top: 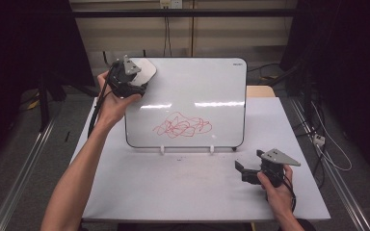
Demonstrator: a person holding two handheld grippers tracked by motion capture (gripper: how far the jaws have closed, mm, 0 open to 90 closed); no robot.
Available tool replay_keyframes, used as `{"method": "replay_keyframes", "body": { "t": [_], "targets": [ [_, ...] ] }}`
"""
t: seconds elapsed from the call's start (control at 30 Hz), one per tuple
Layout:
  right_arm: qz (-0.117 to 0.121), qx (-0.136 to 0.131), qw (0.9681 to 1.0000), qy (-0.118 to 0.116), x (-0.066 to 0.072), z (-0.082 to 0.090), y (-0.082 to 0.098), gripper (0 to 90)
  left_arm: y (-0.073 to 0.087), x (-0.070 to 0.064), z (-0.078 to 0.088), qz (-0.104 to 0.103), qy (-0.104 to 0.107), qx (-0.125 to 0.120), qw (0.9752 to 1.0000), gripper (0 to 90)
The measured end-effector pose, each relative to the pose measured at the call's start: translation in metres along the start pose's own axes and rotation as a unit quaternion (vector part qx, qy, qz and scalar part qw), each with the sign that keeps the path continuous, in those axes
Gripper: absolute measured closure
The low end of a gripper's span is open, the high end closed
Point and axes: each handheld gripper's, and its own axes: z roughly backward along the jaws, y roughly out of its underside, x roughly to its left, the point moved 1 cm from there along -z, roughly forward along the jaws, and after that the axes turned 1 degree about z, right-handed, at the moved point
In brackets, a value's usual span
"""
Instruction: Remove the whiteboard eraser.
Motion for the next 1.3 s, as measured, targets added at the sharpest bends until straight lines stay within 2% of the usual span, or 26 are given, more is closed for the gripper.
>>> {"method": "replay_keyframes", "body": {
  "t": [0.07, 0.2, 0.6, 0.97, 1.3],
  "targets": [
    [-0.004, 0.001, 1.0000, 0.000, 0.000, -0.001, 0.000, 5.2, 0.000, 0.001, 0.001, 0.002, 0.005, 0.000, 1.0000, 30.5],
    [-0.003, 0.003, 1.0000, -0.001, 0.000, 0.000, 0.000, 5.1, 0.001, 0.003, 0.002, 0.021, 0.013, -0.004, 0.9997, 30.5],
    [-0.001, 0.002, 1.0000, -0.002, 0.001, -0.001, -0.001, 5.1, 0.010, 0.005, 0.005, 0.049, 0.029, -0.019, 0.9982, 30.6],
    [-0.002, 0.004, 1.0000, -0.002, 0.002, -0.001, -0.001, 5.0, 0.010, 0.003, 0.022, 0.055, 0.036, -0.048, 0.9967, 30.8],
    [0.002, 0.001, 1.0000, -0.004, 0.002, -0.001, -0.001, 5.0, 0.017, -0.008, 0.034, 0.057, 0.035, -0.063, 0.9958, 30.9]
  ]
}}
